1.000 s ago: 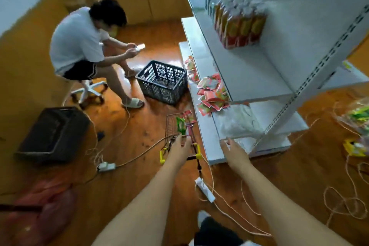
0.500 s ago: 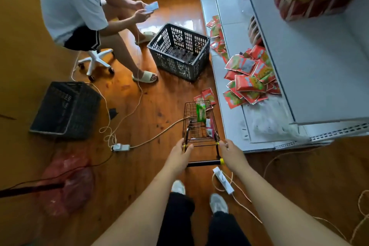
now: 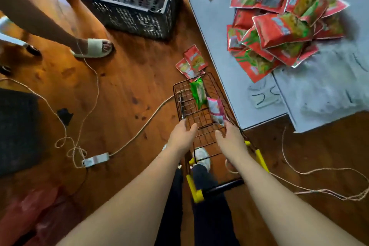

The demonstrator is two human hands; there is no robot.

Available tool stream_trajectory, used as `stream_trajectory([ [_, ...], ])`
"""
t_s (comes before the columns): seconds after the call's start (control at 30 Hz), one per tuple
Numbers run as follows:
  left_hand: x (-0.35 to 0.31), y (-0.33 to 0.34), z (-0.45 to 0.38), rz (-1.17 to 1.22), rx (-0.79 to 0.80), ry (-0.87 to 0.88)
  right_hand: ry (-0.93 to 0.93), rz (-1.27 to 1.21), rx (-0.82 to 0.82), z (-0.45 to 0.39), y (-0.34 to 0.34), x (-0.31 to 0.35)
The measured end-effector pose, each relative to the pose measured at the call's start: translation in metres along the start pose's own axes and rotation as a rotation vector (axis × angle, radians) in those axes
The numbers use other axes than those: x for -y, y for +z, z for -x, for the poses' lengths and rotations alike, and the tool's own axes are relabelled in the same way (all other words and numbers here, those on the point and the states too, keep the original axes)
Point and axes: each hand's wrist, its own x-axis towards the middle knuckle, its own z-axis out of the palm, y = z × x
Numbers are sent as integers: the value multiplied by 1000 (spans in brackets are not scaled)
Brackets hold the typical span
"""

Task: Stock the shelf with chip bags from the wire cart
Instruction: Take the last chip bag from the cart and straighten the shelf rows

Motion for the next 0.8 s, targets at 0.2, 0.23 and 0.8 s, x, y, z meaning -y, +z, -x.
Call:
stream_trajectory([
  [0.2,-22,41,-160,-56,-26,25,73,76,-268,-113,68,-18],
  [0.23,-27,46,-177,5,-51,28,58,96,-298,-122,76,-19],
  [0.8,14,52,-158,88,-175,83,-26,-144,-445,-119,92,-6],
])
